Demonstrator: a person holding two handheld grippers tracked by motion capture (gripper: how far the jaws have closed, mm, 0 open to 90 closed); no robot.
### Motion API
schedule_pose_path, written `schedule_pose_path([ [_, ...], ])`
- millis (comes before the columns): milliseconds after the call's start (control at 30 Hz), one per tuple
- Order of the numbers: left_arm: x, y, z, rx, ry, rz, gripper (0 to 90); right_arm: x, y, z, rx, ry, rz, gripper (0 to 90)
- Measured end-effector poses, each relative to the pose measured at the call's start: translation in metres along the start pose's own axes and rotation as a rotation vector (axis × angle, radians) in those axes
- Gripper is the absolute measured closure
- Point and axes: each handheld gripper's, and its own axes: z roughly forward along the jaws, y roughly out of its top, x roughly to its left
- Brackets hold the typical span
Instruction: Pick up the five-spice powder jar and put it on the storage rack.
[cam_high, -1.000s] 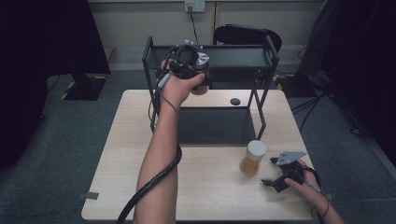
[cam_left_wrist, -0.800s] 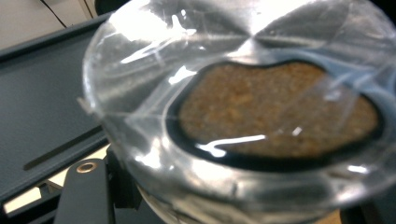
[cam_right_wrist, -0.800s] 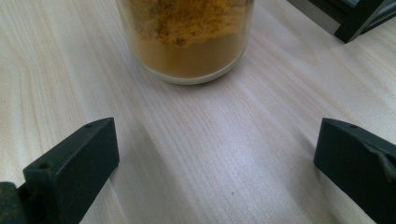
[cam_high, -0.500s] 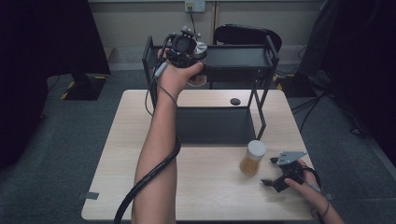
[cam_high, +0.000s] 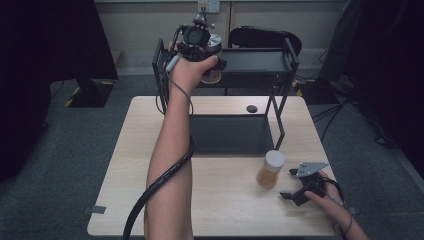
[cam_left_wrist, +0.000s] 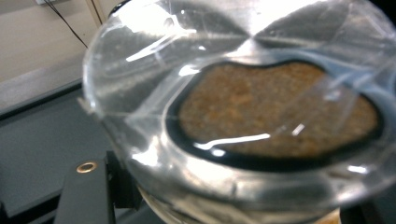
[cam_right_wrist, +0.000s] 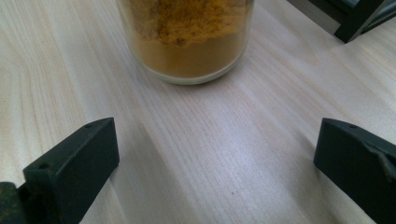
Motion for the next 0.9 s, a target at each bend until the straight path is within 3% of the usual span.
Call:
schedule_pose_path([
  [900, 0.013, 0.020, 0.030, 0.002, 0.068, -0.058, 31.7, 0.000, 0.000, 0.000, 0.000, 0.000, 0.000, 0.0],
])
